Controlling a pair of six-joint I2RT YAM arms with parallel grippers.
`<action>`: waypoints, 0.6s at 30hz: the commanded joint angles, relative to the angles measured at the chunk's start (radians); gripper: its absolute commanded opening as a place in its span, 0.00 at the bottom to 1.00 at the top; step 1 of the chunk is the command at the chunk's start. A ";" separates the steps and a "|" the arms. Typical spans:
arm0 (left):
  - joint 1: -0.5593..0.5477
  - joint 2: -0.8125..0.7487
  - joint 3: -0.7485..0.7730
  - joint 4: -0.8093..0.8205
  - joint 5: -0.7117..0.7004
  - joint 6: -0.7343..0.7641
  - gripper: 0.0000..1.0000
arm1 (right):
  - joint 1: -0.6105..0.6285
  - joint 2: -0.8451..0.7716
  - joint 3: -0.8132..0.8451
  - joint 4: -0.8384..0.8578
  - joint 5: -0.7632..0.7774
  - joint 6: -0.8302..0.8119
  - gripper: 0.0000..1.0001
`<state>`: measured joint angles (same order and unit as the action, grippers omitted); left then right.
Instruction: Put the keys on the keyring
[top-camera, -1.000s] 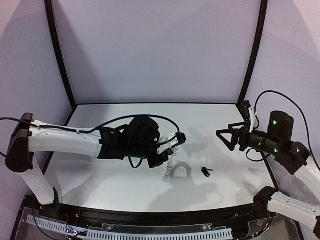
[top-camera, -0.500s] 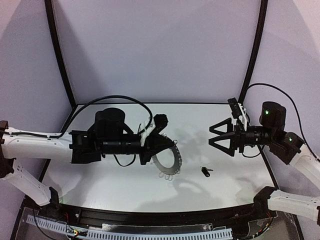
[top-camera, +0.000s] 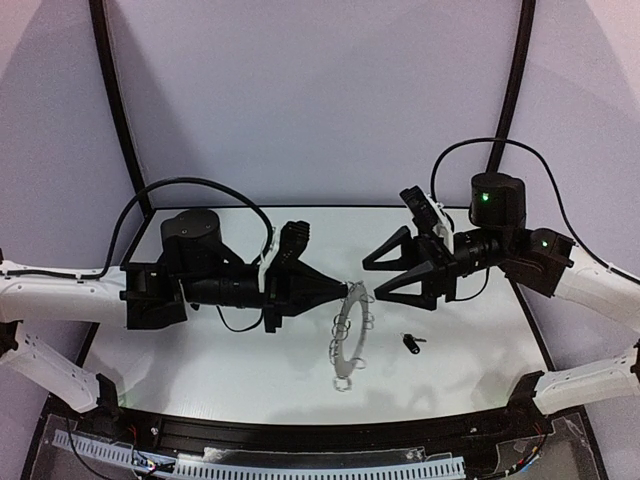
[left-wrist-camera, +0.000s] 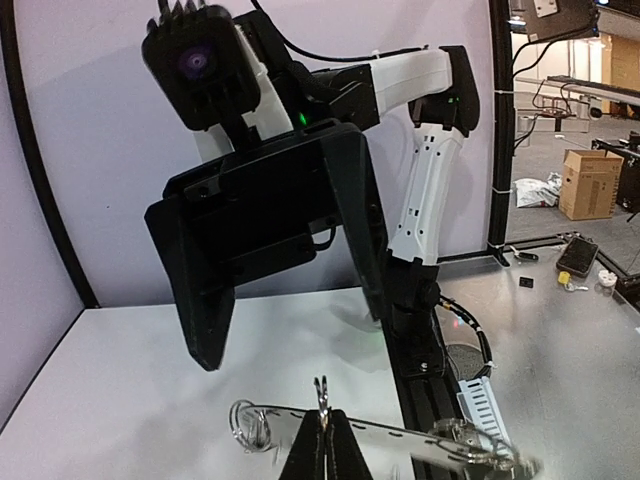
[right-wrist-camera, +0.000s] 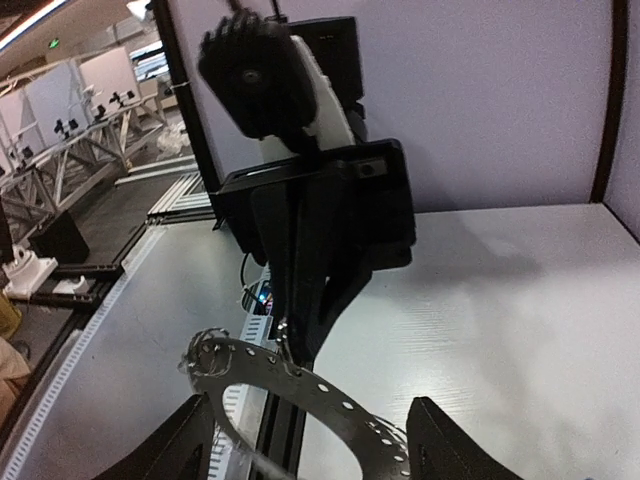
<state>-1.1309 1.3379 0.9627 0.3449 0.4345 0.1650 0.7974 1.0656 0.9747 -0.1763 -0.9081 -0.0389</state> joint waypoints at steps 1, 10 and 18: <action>-0.002 -0.038 -0.025 0.054 0.025 -0.007 0.01 | 0.048 0.018 0.034 0.043 -0.007 -0.075 0.62; -0.002 -0.028 -0.043 0.115 -0.046 -0.035 0.01 | 0.086 0.056 0.049 0.042 0.032 -0.081 0.36; -0.001 -0.020 -0.045 0.134 -0.038 -0.046 0.01 | 0.100 0.076 0.051 0.060 0.053 -0.071 0.26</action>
<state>-1.1309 1.3376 0.9268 0.4239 0.3974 0.1323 0.8833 1.1330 1.0023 -0.1563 -0.8689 -0.1165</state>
